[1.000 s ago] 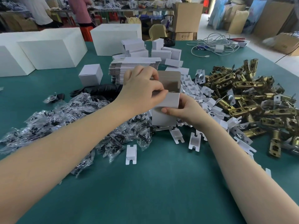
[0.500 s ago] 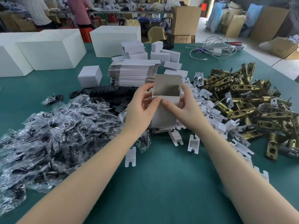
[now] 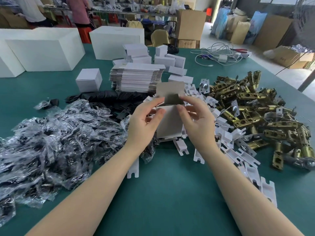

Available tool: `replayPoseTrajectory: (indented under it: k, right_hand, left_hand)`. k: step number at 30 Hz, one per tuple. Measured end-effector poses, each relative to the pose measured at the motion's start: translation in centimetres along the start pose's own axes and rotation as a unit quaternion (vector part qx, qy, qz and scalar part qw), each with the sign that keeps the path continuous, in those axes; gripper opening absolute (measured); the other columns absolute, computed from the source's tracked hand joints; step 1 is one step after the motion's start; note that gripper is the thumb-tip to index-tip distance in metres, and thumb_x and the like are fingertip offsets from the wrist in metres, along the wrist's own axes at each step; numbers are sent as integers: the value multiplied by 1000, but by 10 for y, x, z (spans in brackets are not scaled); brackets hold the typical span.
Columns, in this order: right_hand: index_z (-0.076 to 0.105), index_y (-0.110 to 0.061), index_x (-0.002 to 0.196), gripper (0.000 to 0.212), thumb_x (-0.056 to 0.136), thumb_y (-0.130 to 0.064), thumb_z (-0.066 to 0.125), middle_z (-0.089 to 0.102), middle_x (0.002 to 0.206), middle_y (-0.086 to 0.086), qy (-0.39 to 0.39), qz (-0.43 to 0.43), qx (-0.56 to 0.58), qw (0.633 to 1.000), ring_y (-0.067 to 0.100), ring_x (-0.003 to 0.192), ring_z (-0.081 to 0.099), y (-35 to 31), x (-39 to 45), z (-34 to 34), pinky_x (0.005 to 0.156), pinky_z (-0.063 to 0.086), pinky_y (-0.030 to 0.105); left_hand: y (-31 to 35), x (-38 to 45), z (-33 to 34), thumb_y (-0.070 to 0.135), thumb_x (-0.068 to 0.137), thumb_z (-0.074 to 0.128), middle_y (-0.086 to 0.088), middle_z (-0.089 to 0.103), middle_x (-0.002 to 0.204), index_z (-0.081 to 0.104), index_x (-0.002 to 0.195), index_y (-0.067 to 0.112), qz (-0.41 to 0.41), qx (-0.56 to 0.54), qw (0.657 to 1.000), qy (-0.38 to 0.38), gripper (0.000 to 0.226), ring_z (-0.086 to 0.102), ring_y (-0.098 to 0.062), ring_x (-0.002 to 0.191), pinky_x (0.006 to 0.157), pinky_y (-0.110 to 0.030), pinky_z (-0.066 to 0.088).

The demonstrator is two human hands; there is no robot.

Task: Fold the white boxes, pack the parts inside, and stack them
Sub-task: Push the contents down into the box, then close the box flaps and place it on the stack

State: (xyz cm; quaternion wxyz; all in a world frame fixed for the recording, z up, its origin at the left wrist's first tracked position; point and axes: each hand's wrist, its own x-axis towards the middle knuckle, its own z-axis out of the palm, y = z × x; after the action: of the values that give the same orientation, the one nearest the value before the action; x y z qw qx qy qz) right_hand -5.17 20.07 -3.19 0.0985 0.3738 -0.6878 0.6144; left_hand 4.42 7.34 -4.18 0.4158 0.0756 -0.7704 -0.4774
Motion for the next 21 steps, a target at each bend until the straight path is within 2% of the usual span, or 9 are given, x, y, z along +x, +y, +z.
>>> replayPoseTrajectory:
  k: [3, 6, 8, 10, 13, 15, 17, 19, 21]
  right_hand:
    - [66, -23, 98, 12, 98, -14, 58, 62, 104, -10, -1, 10, 0, 1000, -4, 95, 58, -3, 2, 0, 80, 46, 12]
    - [66, -21, 90, 14, 99, -15, 56, 64, 93, -12, 0, 38, 19, 999, -7, 86, 57, -5, 6, -2, 74, 43, 11]
    - [62, -28, 98, 13, 98, -15, 59, 65, 92, -12, -7, 70, 73, 995, -3, 81, 60, -7, 8, -3, 73, 46, 15]
    - [54, -35, 113, 27, 97, -14, 60, 64, 95, -8, -9, 101, 134, 986, -1, 79, 61, -9, 9, -4, 73, 48, 16]
    - [51, -43, 120, 36, 99, -13, 56, 64, 102, -8, -34, 109, 127, 985, 0, 85, 60, -9, 12, -5, 78, 49, 17]
    - [57, -41, 114, 31, 100, -13, 54, 65, 106, -7, -45, 104, 122, 986, 6, 92, 60, -8, 12, -5, 81, 51, 25]
    - [60, -36, 108, 26, 100, -12, 53, 65, 104, -5, -45, 89, 115, 988, 10, 91, 61, -7, 12, -4, 78, 50, 30]
    - [61, -34, 101, 24, 100, -11, 53, 65, 97, -14, -42, 58, 83, 994, 6, 83, 60, -4, 11, -5, 70, 45, 20]
    - [60, -34, 97, 25, 99, -10, 56, 63, 91, -25, -41, 30, 38, 998, 0, 76, 59, -1, 9, -7, 66, 41, 12]
  left_hand:
    - [4, 5, 1, 29, 100, 48, 19, 62, 114, 61, 110, 40, 15, 2, 1000, -6, 19, 58, 1, 109, 90, -13, 43]
    - [8, 14, -2, 13, 98, 55, 8, 66, 112, 70, 103, 22, -4, -35, 999, -4, 18, 60, 1, 107, 87, -11, 45]
    - [9, 18, -5, 6, 95, 60, 10, 68, 108, 73, 100, 17, -36, -71, 997, -11, 18, 63, 3, 101, 84, -11, 47]
    - [10, 19, -5, 3, 92, 64, 17, 70, 96, 70, 100, 18, -70, -123, 990, -9, 19, 65, 4, 90, 79, -12, 48]
    - [12, 20, -5, 4, 91, 66, 10, 68, 100, 58, 115, 25, -105, -186, 977, -5, 33, 66, 1, 88, 78, -15, 50]
    - [13, 22, -7, 4, 94, 62, 12, 70, 105, 58, 121, 29, -76, -157, 984, -37, 38, 66, 0, 94, 81, -14, 49]
    - [13, 23, -10, 3, 95, 59, 19, 72, 99, 63, 119, 24, -52, -130, 988, -62, 31, 65, 2, 90, 78, -12, 48]
    - [11, 22, -13, 4, 96, 59, 21, 71, 90, 67, 114, 13, -36, -101, 992, -67, 21, 63, 7, 78, 70, -8, 46]
    - [9, 20, -15, 5, 96, 60, 16, 71, 97, 68, 111, 6, -15, -65, 996, -63, 17, 62, 9, 75, 71, -6, 46]
